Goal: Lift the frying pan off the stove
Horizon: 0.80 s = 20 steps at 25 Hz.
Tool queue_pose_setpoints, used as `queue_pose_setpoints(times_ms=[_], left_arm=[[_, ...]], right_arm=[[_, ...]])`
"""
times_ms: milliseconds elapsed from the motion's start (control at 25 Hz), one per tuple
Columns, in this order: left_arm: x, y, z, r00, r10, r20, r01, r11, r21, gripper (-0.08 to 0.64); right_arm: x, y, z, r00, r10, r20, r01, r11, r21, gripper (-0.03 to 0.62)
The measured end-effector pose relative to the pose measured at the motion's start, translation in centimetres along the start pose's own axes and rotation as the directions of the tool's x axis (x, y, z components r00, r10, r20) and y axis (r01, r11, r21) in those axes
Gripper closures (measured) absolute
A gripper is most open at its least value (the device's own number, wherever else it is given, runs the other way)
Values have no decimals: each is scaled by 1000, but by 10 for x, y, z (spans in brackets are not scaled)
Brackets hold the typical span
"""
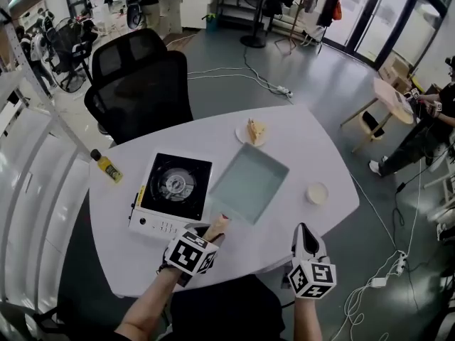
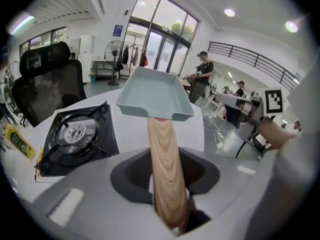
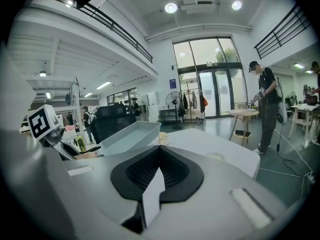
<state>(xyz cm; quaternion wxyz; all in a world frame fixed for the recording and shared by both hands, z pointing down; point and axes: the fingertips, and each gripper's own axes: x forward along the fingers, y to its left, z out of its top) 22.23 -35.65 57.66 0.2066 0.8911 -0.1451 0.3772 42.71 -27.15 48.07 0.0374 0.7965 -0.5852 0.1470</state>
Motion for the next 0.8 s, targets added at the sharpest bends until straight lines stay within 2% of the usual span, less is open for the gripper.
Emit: queue_pose_setpoints(times_ms=[800], left_arm=[[11, -5, 3, 999, -7, -35, 7, 1000, 2, 374]], right_arm=[[24, 7, 12, 998, 59, 4, -59, 998, 4, 588]])
